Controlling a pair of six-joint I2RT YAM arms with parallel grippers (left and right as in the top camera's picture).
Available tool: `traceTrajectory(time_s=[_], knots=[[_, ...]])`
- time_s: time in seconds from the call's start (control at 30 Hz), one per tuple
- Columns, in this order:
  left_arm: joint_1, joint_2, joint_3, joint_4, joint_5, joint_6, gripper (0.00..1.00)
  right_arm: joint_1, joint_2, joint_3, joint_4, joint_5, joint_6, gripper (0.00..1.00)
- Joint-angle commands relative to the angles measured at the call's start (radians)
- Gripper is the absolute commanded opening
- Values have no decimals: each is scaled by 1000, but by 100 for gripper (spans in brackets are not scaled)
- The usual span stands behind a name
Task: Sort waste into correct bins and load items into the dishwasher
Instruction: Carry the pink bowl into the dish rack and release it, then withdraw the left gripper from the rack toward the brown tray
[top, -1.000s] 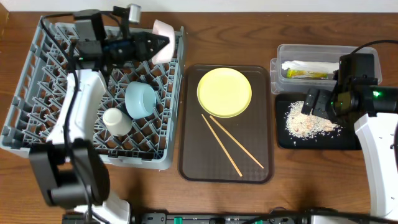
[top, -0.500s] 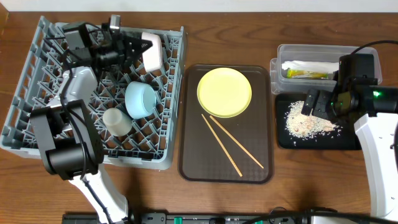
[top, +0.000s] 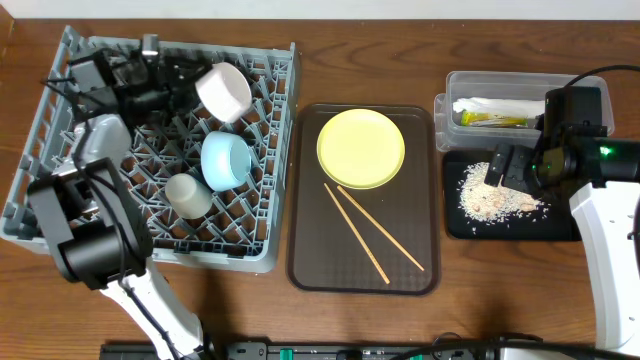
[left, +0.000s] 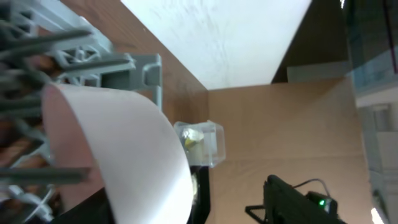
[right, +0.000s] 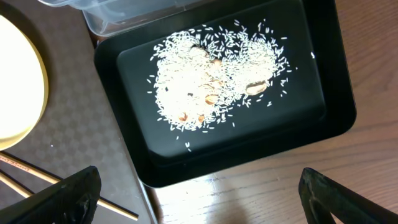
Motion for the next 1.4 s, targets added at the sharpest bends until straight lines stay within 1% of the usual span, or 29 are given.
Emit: traceTrajectory(time_s=[0.0, 0.03, 0.13, 0.3, 0.33, 0.37, 0.6, 0.67, 0.73, 0.83, 0.97, 1.07, 1.1, 1.27, 1.37], knots=[[40, 7, 8, 2, 11, 18, 77, -4, -5, 14, -5, 17, -11, 99], [50, 7, 8, -6, 4, 25, 78, -4, -5, 14, -6, 17, -11, 99], [77, 7, 6, -55, -45, 36, 79, -4, -5, 14, -8, 17, -11, 99], [105, 7, 6, -208, -110, 154, 81, -4, -5, 14, -9, 17, -11, 99], [109, 6, 6, -233, -122, 172, 84, -4, -5, 14, -10, 17, -11, 99], [114, 6, 6, -251, -122, 187, 85, -4, -5, 14, -9, 17, -11, 99], [131, -50, 6, -275, -137, 198, 86, -4, -5, 14, -8, 17, -11, 99], [129, -89, 6, -290, -177, 209, 87, -4, -5, 14, -6, 17, -11, 99], [121, -136, 6, -325, -228, 246, 87, -4, -5, 14, -3, 17, -11, 99], [94, -220, 6, -426, -357, 327, 86, -4, -5, 14, 1, 17, -11, 99], [34, -326, 6, -583, -548, 438, 87, -4, -5, 14, 6, 17, -11, 99], [-33, -410, 6, -695, -702, 481, 87, -4, -5, 14, 7, 17, -11, 99], [-64, -444, 6, -737, -756, 481, 87, -4, -5, 14, 7, 17, -11, 99], [-235, -556, 6, -961, -920, 476, 87, -4, -5, 14, 8, 17, -11, 99], [-370, -572, 6, -1102, -1023, 409, 87, -4, -5, 14, 11, 17, -11, 99]])
